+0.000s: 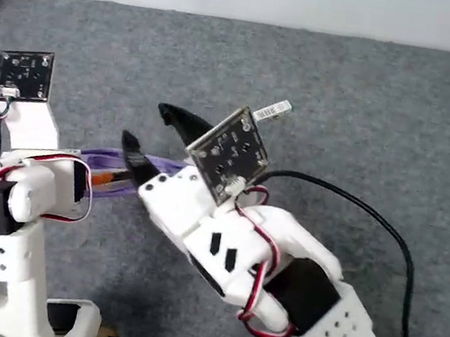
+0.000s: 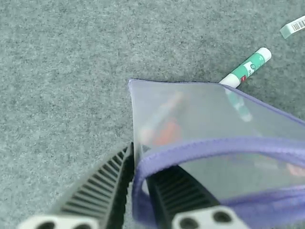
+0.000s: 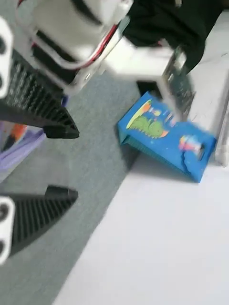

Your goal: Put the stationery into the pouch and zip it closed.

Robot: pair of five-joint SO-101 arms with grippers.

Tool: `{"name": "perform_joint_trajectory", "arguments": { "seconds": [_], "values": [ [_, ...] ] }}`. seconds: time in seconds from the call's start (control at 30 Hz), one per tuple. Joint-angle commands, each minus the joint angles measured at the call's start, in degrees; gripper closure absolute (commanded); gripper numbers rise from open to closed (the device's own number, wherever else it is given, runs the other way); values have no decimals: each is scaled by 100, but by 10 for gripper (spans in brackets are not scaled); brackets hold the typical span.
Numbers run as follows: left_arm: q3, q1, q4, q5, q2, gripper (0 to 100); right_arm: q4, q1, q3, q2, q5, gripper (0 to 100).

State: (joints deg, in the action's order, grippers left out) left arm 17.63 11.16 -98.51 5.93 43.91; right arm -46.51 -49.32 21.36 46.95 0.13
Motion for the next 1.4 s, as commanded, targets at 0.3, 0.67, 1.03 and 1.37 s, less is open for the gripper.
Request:
{"name": "perform_joint_trajectory", "arguments": {
  "seconds": [0.3,0.67,1.03,1.37],
  "values": [
    [-233,0,53,176,-26,987,-2985,2563,-826,-497,-501,875],
    [-215,0,53,202,-35,987,-3591,2967,220,-2105,1116,875],
    [-224,0,-26,202,-53,987,-2976,2668,211,-4092,1213,753],
    [-215,0,-105,193,-35,987,-2255,2677,220,-5042,1565,810]
  ]
}}
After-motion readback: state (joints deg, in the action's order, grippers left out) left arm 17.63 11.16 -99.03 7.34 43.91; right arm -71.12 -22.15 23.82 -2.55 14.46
